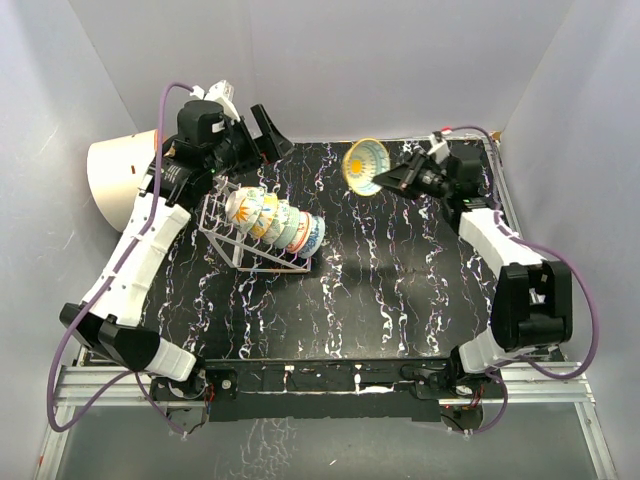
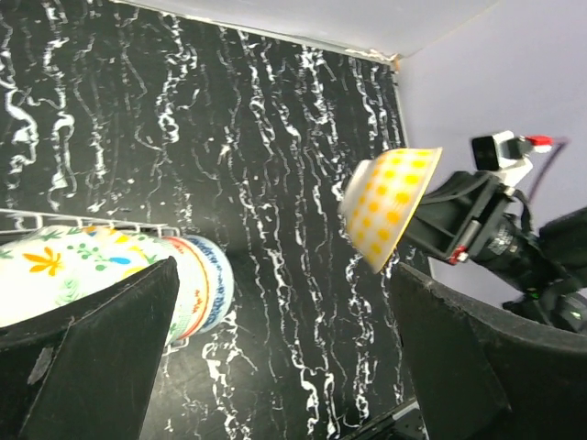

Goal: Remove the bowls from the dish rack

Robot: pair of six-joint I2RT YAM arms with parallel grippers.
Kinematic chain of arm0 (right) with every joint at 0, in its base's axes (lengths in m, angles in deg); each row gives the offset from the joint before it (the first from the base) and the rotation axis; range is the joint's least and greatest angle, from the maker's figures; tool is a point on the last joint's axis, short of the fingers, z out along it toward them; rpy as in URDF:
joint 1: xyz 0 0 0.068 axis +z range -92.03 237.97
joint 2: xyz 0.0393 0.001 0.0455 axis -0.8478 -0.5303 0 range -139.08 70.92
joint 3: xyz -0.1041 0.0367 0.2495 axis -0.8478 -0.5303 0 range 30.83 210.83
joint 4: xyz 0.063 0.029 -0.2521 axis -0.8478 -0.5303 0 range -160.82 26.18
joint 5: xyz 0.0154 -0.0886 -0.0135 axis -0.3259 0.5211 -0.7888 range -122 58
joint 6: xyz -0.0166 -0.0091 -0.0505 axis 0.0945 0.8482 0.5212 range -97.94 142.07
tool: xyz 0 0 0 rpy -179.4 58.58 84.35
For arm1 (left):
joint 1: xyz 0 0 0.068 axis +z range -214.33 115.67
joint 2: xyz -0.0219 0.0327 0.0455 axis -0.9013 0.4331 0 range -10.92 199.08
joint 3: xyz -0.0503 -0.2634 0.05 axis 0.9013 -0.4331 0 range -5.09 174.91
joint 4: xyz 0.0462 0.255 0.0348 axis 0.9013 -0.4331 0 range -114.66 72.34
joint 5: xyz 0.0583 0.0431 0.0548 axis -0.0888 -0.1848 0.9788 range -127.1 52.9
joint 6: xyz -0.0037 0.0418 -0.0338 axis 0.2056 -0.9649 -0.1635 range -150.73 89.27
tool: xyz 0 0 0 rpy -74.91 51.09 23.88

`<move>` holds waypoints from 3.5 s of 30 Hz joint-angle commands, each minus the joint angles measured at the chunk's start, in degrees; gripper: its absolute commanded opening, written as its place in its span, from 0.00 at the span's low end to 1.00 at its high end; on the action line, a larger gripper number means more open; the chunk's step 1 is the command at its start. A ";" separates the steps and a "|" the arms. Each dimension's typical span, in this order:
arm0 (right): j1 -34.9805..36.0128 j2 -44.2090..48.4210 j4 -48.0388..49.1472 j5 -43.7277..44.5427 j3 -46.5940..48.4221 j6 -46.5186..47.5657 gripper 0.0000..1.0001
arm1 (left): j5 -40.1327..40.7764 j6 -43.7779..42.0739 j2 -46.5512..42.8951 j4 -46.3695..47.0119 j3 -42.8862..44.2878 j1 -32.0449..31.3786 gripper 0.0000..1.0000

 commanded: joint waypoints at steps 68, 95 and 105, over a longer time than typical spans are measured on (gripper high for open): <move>-25.62 10.71 -38.21 33.39 -11.76 8.82 0.60 | 11.61 -11.56 -3.80 -9.89 -2.00 -0.14 0.97; -15.70 11.62 -39.76 35.23 1.98 18.37 0.64 | 20.01 -21.01 -3.26 -13.21 -7.61 -1.67 0.97; -15.62 11.01 -39.84 36.75 1.82 19.34 0.65 | 21.58 -22.15 -1.91 -13.31 -9.39 -2.87 0.97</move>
